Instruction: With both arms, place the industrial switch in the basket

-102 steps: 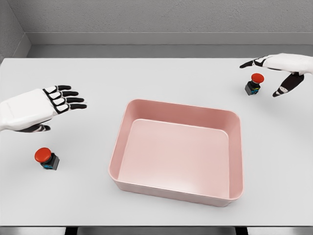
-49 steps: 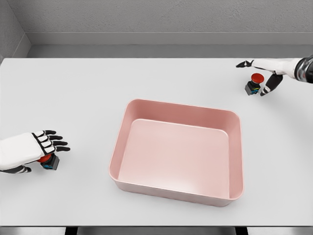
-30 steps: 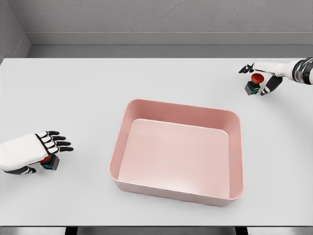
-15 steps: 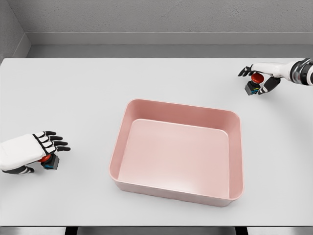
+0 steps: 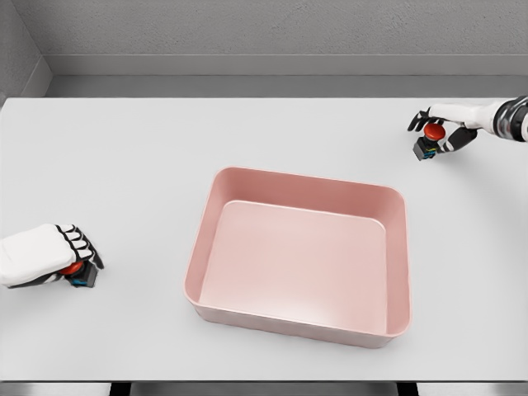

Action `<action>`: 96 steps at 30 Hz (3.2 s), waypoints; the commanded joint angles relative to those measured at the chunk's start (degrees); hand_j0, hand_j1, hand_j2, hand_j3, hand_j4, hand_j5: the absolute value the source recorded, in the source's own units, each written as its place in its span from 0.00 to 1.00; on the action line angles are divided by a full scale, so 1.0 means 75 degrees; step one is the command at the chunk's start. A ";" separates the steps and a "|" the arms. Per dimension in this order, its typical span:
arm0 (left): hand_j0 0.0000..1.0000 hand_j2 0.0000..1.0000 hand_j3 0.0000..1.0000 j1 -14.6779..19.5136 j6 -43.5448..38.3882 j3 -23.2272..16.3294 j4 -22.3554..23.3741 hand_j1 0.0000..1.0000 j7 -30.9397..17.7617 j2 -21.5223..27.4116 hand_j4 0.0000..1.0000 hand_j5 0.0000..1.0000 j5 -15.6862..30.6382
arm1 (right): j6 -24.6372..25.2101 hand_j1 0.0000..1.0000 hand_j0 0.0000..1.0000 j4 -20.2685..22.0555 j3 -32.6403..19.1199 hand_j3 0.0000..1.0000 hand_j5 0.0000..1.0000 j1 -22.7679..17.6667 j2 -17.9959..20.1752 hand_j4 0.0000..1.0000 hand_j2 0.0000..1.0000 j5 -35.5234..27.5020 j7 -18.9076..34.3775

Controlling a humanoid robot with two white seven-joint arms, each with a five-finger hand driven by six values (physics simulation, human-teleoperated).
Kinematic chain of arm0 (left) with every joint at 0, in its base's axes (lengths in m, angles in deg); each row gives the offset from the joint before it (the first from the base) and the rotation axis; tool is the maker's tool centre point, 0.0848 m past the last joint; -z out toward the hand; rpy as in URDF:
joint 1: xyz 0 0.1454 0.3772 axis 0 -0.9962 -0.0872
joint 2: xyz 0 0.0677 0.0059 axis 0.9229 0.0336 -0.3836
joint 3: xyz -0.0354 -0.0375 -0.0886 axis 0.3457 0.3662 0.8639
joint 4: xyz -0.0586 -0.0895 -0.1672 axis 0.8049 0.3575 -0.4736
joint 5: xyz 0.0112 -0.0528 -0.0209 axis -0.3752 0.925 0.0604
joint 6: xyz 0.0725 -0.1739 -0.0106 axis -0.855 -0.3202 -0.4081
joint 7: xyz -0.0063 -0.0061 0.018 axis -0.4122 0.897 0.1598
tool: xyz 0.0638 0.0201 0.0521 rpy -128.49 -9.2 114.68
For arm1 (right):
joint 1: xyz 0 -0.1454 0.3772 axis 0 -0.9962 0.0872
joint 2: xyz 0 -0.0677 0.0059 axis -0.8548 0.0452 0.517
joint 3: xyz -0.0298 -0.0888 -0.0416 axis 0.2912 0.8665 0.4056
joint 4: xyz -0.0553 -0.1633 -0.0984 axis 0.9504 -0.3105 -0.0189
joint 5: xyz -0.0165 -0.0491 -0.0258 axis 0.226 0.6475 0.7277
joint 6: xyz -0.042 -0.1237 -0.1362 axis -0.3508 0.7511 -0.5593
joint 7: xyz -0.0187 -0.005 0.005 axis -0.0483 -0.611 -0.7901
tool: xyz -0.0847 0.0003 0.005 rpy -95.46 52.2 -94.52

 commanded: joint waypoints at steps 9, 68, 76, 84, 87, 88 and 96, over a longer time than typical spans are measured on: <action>0.40 0.40 0.40 0.0094 0.0016 0.0050 -0.0133 0.40 -0.0025 0.0028 0.40 0.40 -0.0054 | -0.0002 0.64 0.64 0.0005 0.0066 0.64 0.64 0.0000 -0.0057 0.64 0.64 -0.0020 -0.0002; 0.41 0.41 0.41 0.2344 0.0016 -0.0031 -0.0555 0.41 -0.0060 -0.1554 0.41 0.41 0.0496 | -0.2076 0.46 0.46 0.0650 -0.0215 0.46 0.46 0.0492 0.0142 0.46 0.46 -0.0172 0.0631; 0.41 0.41 0.41 0.2848 0.0016 -0.0699 -0.0555 0.41 -0.0083 -0.2093 0.41 0.41 0.0438 | -0.2079 0.46 0.46 0.1318 -0.0204 0.46 0.46 0.0539 0.0529 0.46 0.46 -0.0172 0.0713; 0.41 0.41 0.41 0.3129 0.0016 -0.1015 -0.0555 0.41 -0.0095 -0.2526 0.41 0.41 0.0426 | -0.2079 0.46 0.46 0.2149 -0.0192 0.46 0.46 0.0539 0.0974 0.46 0.46 -0.0442 0.0736; 0.41 0.41 0.41 0.3223 0.0016 -0.1109 -0.0555 0.41 -0.0236 -0.2585 0.41 0.41 0.0332 | -0.2076 0.46 0.46 0.2431 -0.0192 0.46 0.46 0.0539 0.1079 0.46 0.46 -0.0453 0.0736; 0.41 0.41 0.41 0.3234 0.0016 -0.1145 -0.0555 0.41 -0.0294 -0.2737 0.41 0.41 0.0309 | -0.2076 0.46 0.46 0.2560 -0.0192 0.46 0.46 0.0539 0.1150 0.46 0.46 -0.0465 0.0725; 0.41 0.41 0.41 0.3340 0.0016 -0.1238 -0.0544 0.41 -0.0845 -0.3194 0.41 0.41 0.0192 | -0.2076 0.46 0.46 0.3579 -0.0086 0.46 0.46 0.0539 0.1865 0.46 0.46 -0.1086 0.0748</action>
